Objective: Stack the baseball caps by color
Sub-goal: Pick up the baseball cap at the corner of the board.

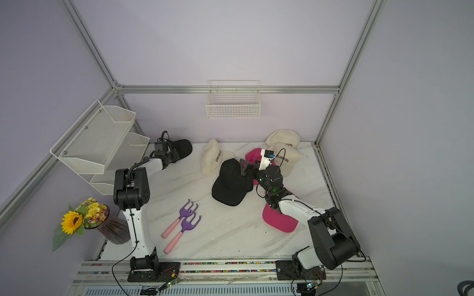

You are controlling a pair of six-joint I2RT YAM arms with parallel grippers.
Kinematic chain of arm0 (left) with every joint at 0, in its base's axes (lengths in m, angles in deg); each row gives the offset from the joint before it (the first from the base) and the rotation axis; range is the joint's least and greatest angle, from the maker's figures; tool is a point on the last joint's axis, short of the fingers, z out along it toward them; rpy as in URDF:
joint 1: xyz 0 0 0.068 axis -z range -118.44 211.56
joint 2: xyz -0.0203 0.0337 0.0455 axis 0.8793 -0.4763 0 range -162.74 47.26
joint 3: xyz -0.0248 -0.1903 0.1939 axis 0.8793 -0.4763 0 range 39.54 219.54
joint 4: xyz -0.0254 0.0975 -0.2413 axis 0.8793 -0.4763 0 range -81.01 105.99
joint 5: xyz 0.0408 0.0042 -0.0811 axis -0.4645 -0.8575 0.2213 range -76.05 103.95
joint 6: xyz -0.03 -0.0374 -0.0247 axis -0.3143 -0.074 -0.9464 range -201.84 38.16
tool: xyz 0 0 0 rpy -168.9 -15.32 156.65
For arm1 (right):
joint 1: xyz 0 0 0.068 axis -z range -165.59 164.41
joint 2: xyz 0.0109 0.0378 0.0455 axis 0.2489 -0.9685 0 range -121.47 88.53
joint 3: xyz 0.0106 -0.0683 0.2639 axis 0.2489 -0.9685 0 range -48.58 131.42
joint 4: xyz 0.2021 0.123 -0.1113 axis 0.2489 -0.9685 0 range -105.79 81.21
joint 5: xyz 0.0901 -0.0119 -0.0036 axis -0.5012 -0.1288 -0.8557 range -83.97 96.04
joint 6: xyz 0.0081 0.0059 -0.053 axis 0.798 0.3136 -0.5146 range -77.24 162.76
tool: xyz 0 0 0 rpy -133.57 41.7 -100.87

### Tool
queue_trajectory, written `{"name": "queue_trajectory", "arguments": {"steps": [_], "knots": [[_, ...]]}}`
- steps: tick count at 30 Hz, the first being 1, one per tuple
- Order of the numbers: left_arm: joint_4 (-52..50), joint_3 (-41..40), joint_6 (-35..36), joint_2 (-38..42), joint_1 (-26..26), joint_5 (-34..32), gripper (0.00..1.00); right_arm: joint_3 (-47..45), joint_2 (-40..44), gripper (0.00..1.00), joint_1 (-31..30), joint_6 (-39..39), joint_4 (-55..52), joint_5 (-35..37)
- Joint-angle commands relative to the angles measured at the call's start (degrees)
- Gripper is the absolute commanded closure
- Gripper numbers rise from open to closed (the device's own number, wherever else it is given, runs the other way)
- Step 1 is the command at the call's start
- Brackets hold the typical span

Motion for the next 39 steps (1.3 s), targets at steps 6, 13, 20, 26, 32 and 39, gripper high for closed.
{"name": "queue_trajectory", "arguments": {"steps": [6, 13, 20, 26, 32, 39], "knots": [[7.7, -9.2, 15.5, 20.8, 5.9, -1.3, 1.0, -0.3, 3.0, 0.03, 0.8, -2.4, 2.3, 2.4], [0.9, -13.2, 31.2, 31.2, 13.5, 9.0, 1.0, 0.2, 6.0, 0.03, 3.2, -6.7, 1.9, 1.6], [-10.1, -19.5, 51.8, 41.8, 18.0, 36.6, 1.0, 2.0, 10.9, 0.03, 5.3, -17.3, -4.5, -3.4], [-31.1, -17.4, 71.5, 43.3, 23.1, 46.2, 1.0, 4.9, 15.2, 0.03, 6.3, -26.6, -10.9, -13.0], [-40.3, -17.0, 85.6, 42.9, 28.6, 43.4, 1.0, 7.4, 14.8, 0.03, 5.5, -35.9, -15.1, -23.1], [-43.3, -16.2, 93.0, 41.1, 30.0, 42.5, 1.0, 11.1, 10.6, 0.03, 1.1, -56.0, -25.9, -29.0]]}}
